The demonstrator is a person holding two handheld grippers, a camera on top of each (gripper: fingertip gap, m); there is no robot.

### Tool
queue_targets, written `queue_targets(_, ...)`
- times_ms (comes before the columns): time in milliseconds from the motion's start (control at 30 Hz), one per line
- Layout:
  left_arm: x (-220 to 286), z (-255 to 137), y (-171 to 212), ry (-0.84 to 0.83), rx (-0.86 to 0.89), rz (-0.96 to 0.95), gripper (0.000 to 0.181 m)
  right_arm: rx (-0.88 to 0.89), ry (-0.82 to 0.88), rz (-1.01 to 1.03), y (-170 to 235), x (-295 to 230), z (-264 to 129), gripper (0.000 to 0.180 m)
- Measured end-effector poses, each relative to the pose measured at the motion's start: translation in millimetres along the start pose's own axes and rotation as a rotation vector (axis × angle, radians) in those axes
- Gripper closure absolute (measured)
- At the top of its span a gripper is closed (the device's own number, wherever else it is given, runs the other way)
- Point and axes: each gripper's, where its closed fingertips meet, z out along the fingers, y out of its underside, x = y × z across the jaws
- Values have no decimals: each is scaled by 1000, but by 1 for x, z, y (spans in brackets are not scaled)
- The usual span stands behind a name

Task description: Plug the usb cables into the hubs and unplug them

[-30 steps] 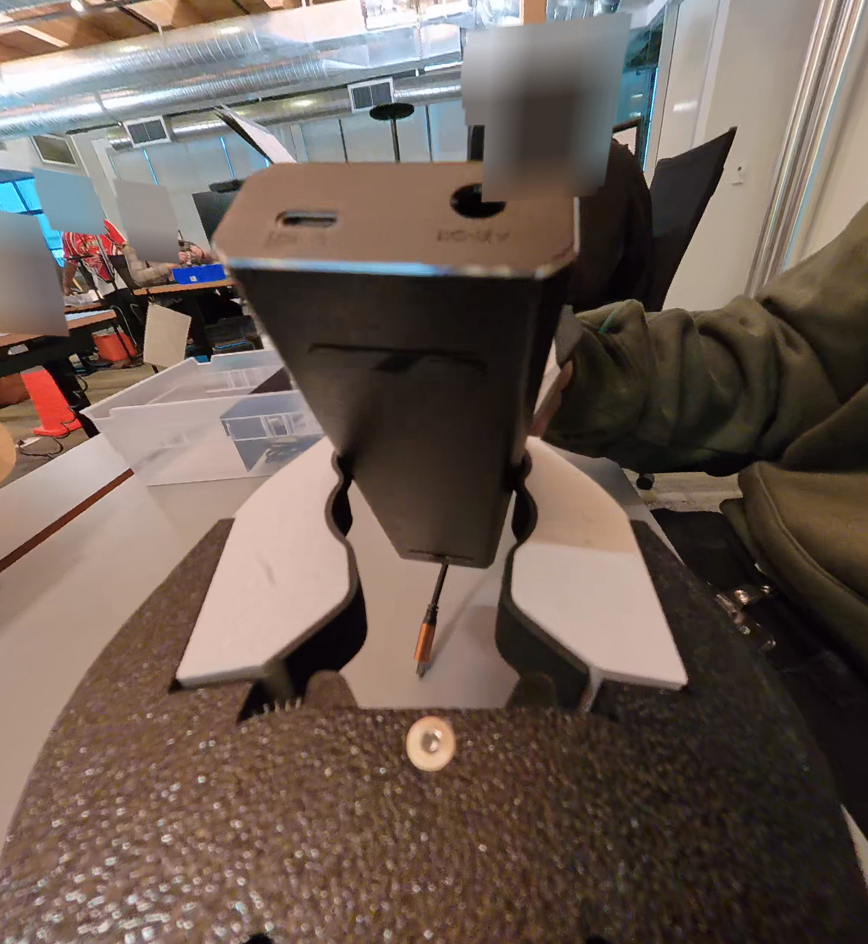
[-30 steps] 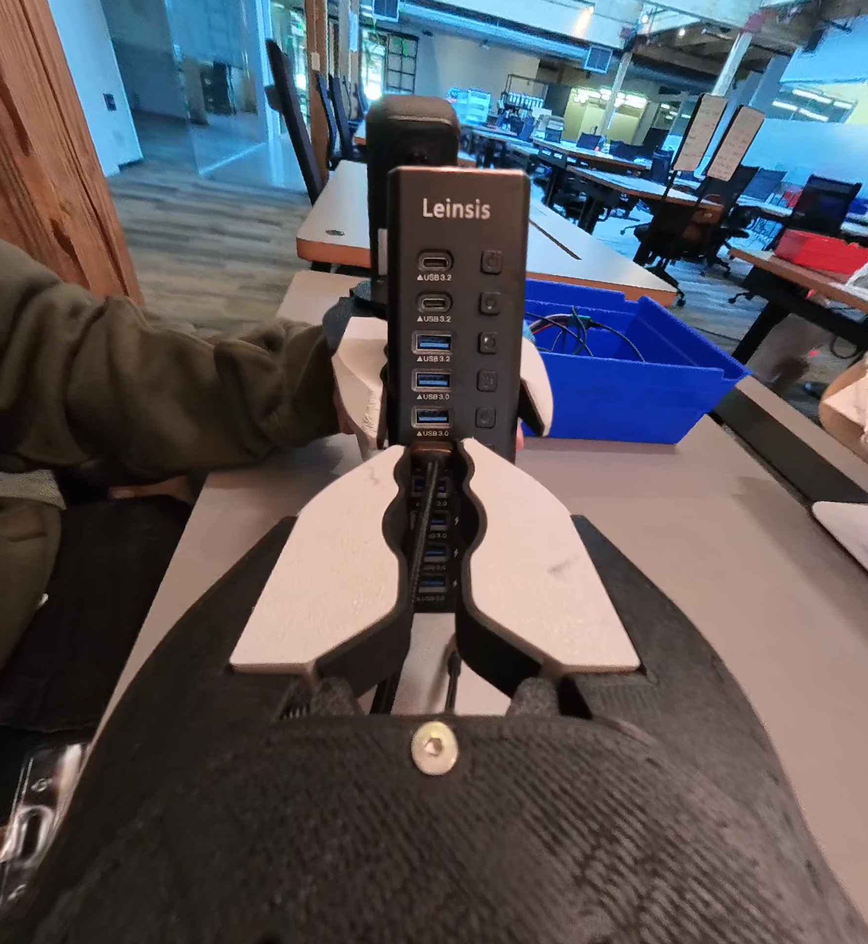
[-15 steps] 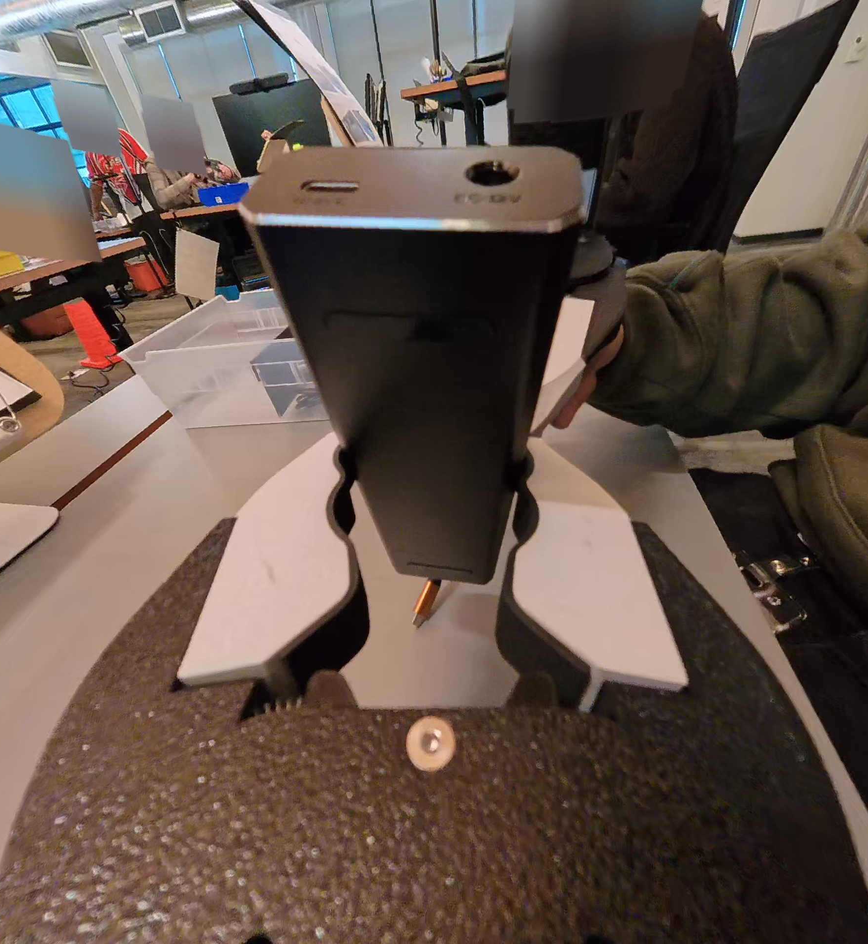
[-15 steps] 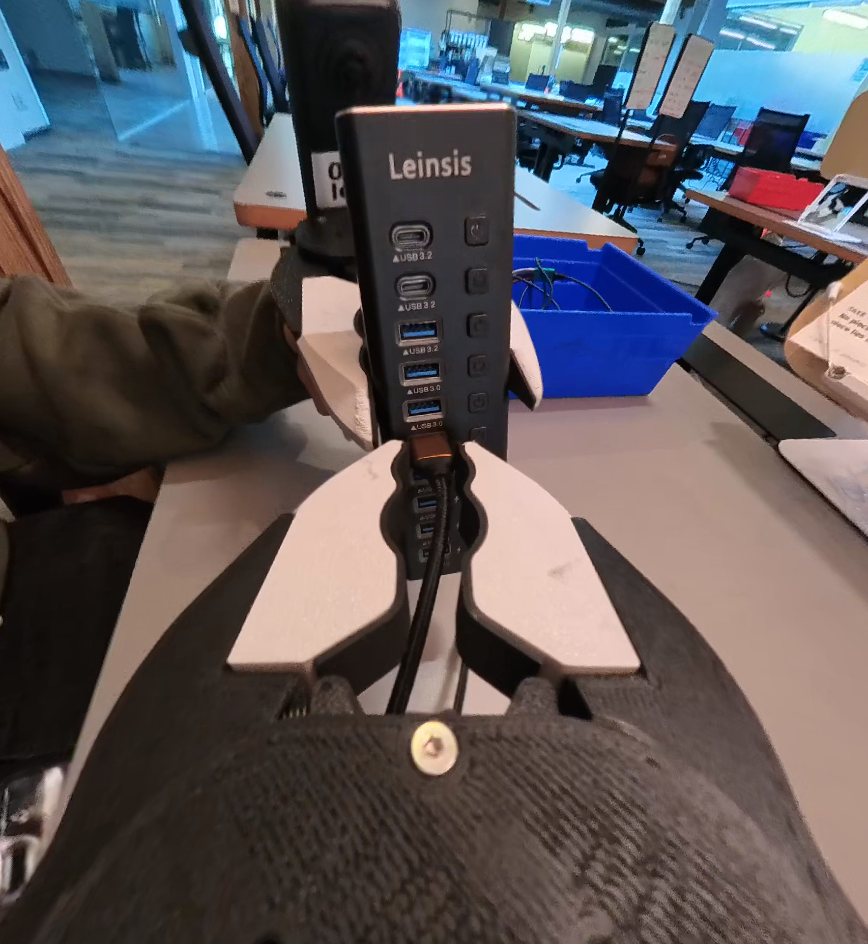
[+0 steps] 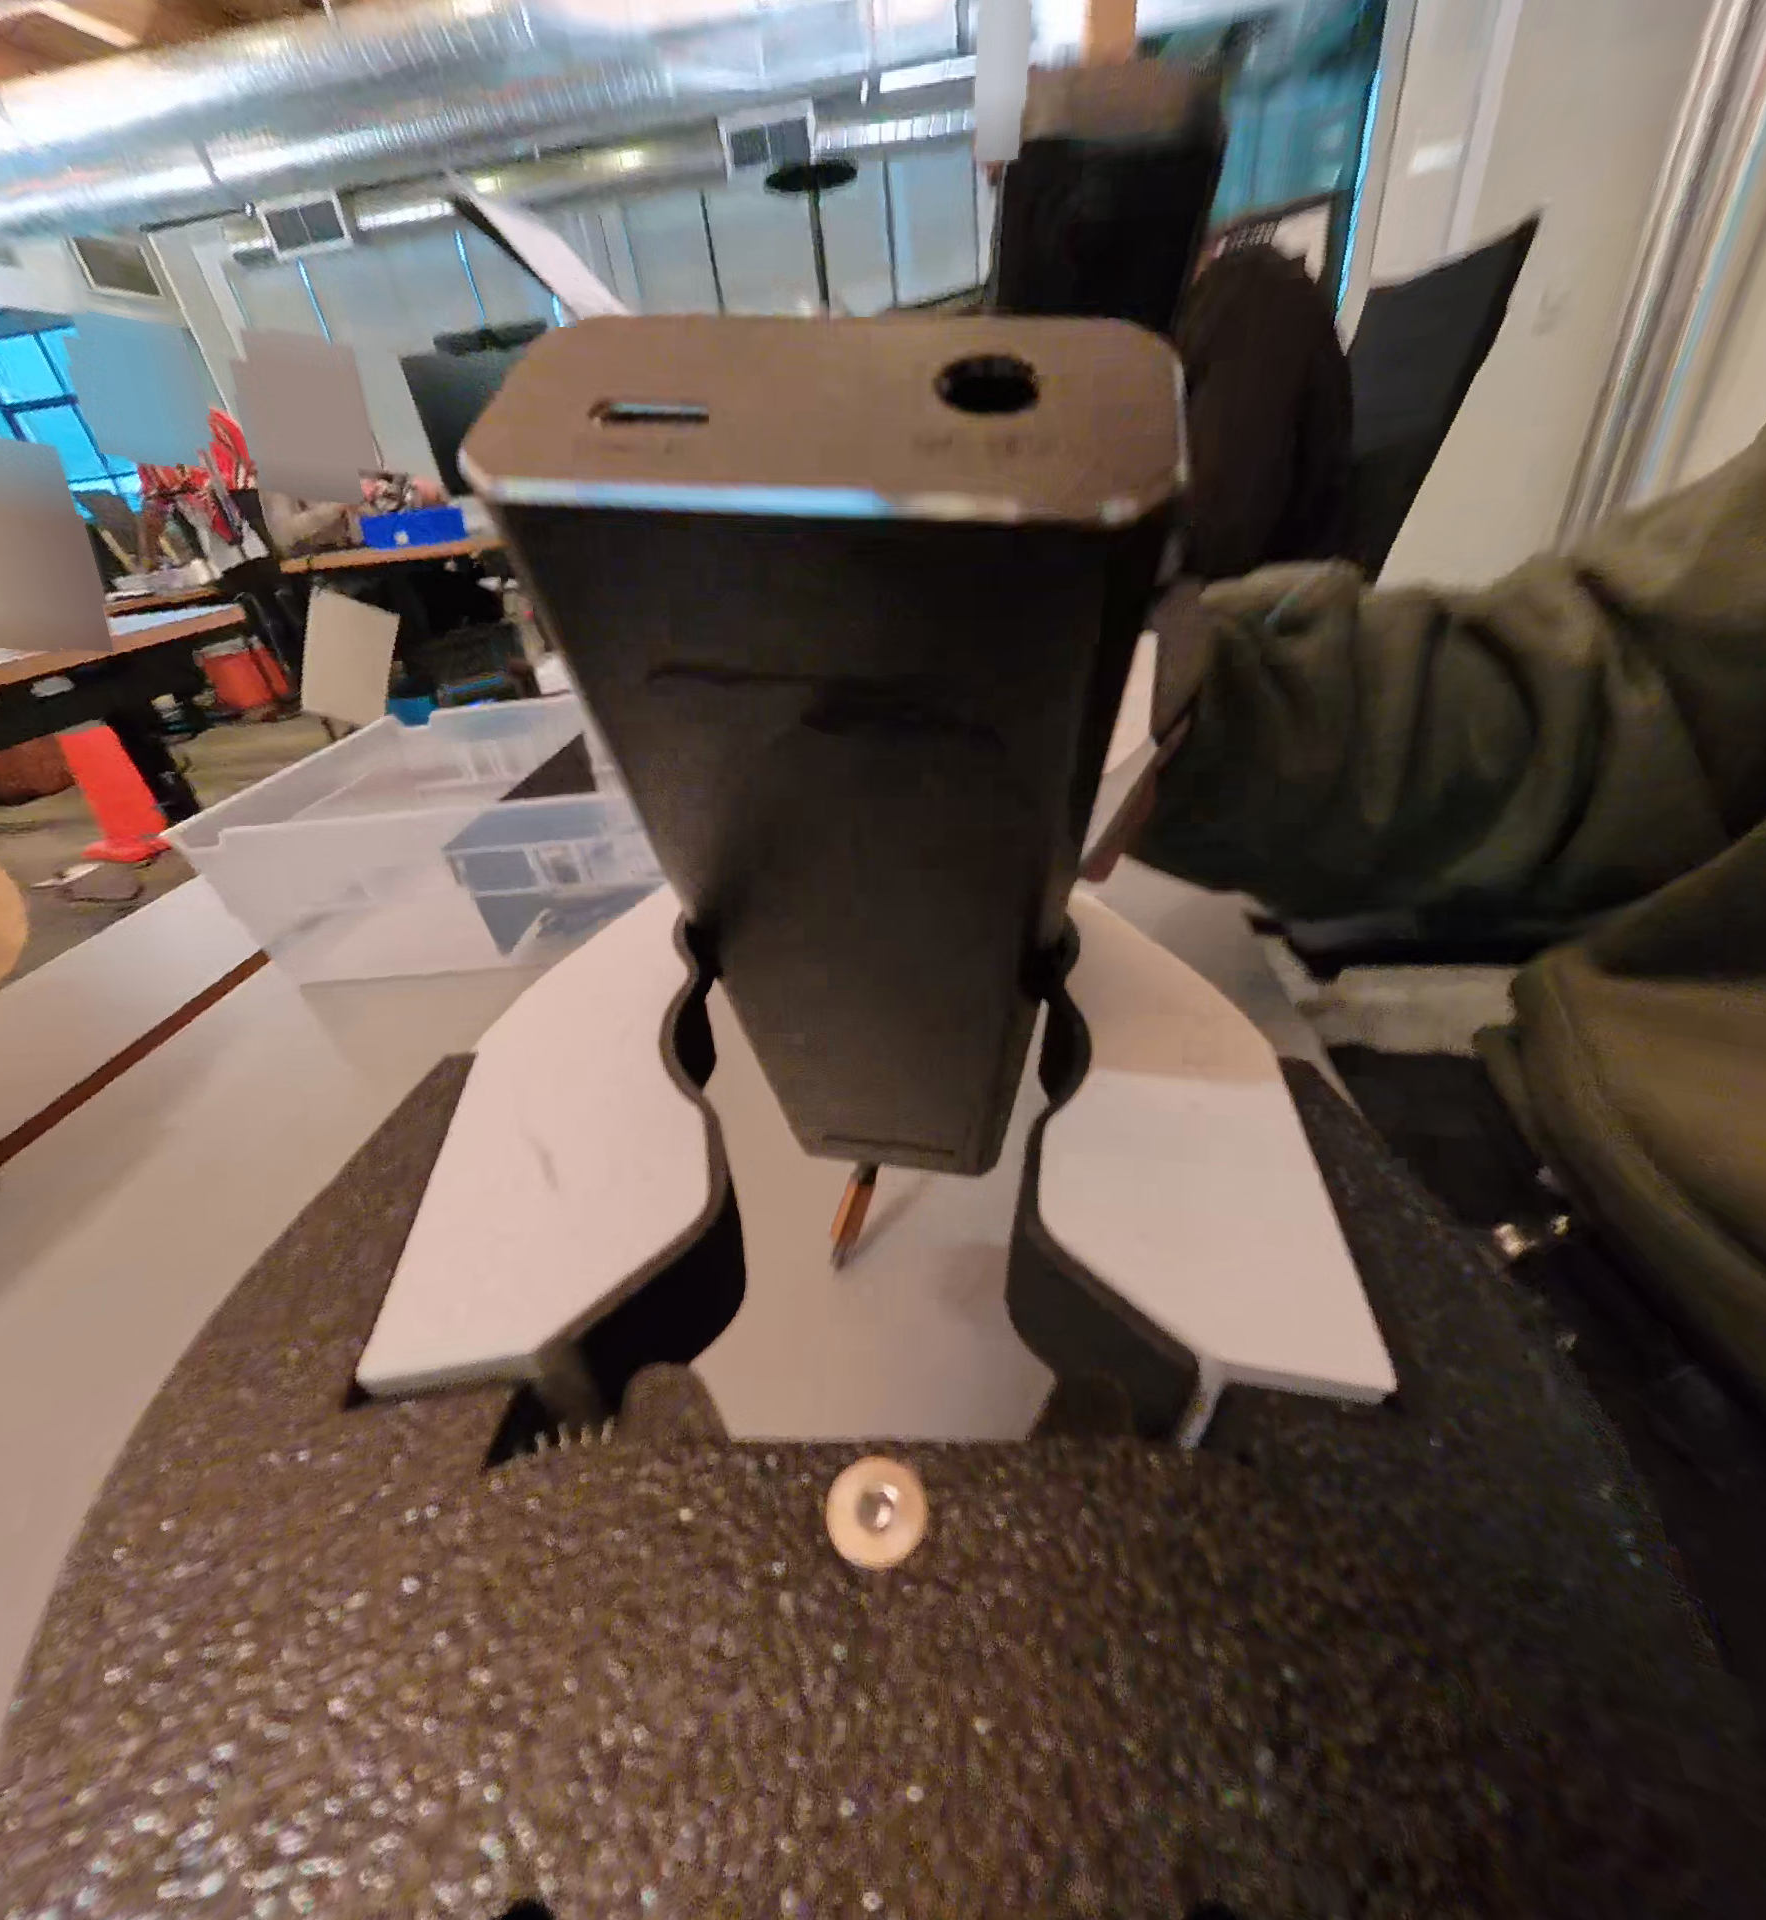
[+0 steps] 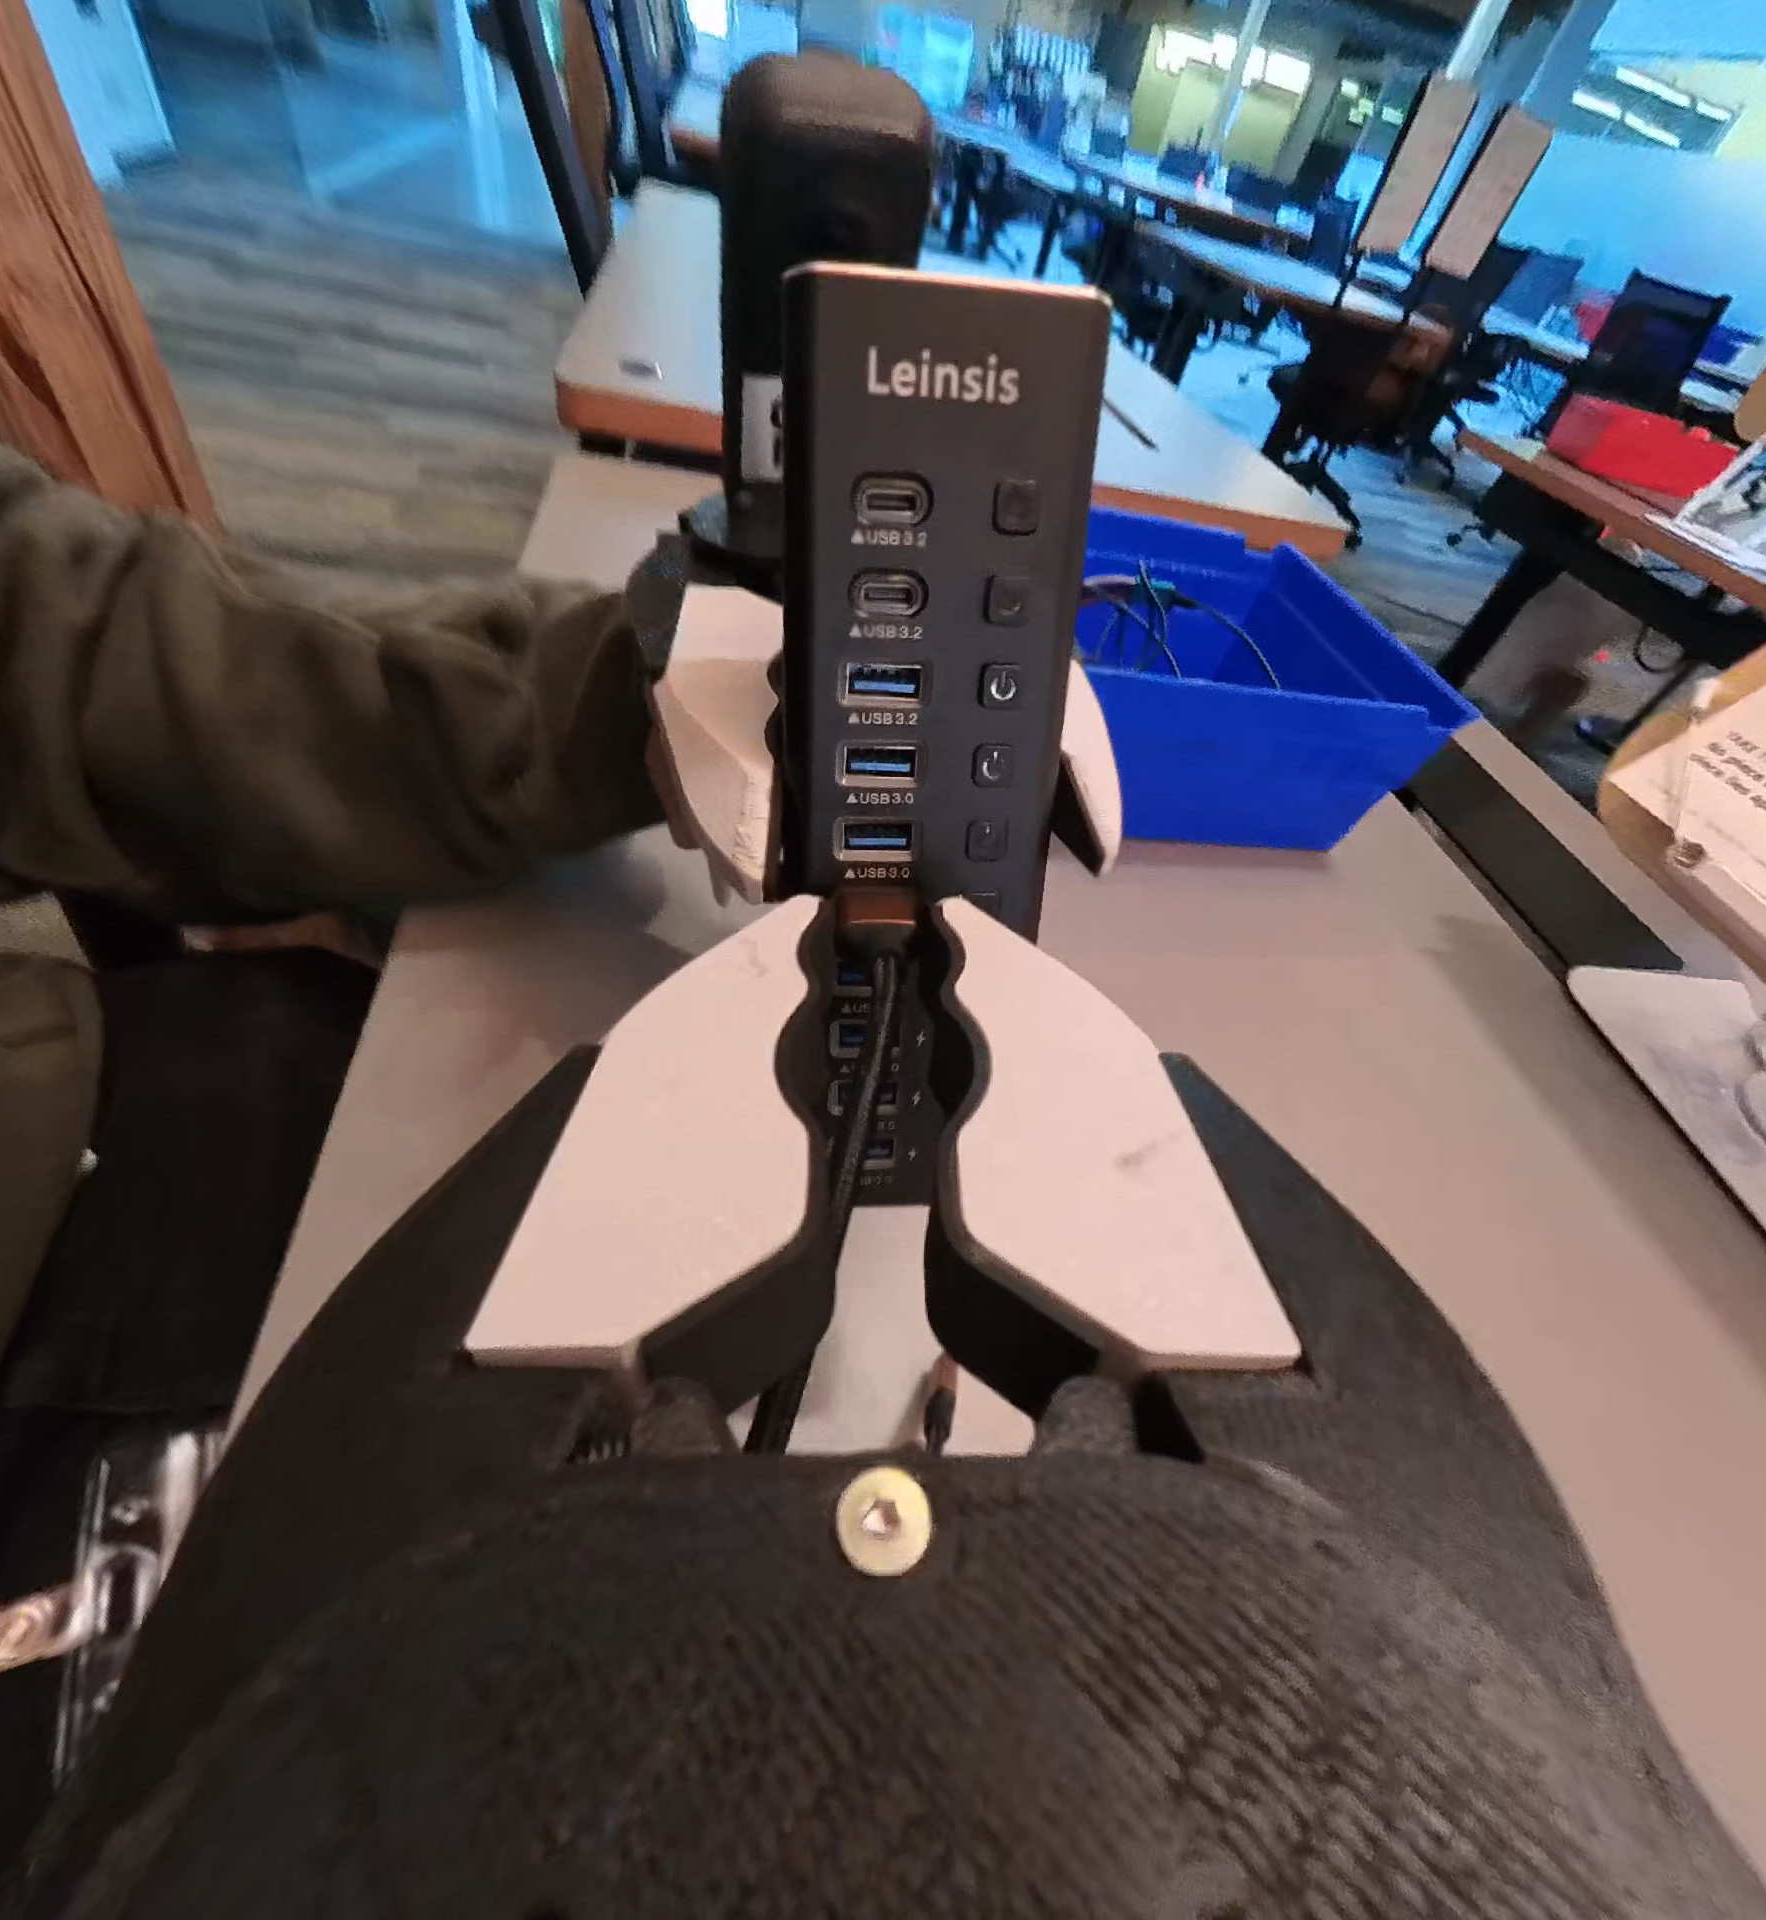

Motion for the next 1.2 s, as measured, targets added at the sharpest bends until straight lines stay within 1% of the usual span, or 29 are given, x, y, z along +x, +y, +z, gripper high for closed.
queue_targets(67,3,1,-4,22,33,-18,120,44,-12,21,-2,-4,2,164)
queue_targets(133,9,3,-6,46,50,-14,118,44,-25,11,2,-8,6,164)
queue_targets(233,11,3,-6,58,40,-27,116,59,-34,22,2,-9,8,164)
queue_targets(300,8,4,-5,30,37,-32,112,42,-20,14,3,-6,10,164)
queue_targets(433,5,4,-10,34,87,-64,113,54,-33,44,1,-6,12,165)
queue_targets(533,1,5,-3,-18,11,13,114,0,8,37,9,-1,12,164)
queue_targets(633,-4,1,16,-39,-137,54,116,-93,56,-5,12,2,7,164)
queue_targets(700,-5,2,20,-49,-167,73,117,-146,68,-57,13,3,4,164)
queue_targets(767,-3,4,14,-43,-128,62,117,-116,49,-50,7,1,1,164)
queue_targets(867,4,6,-1,10,-7,5,118,-67,35,-35,2,-4,0,164)
queue_targets(933,7,7,-6,1,57,51,117,-16,-2,-13,-3,-6,-2,164)
queue_targets(1000,14,9,-16,35,132,39,117,10,-49,0,-4,-11,-2,164)
queue_targets(1033,17,10,-18,59,142,25,115,16,-65,6,-3,-13,-1,164)
queue_targets(1133,27,12,-15,92,111,76,109,50,-141,67,-7,-21,2,164)
queue_targets(1167,30,15,-11,107,72,67,100,43,-148,61,-7,-23,4,164)
queue_targets(1200,28,17,-10,92,66,68,96,24,-142,59,-5,-21,6,164)
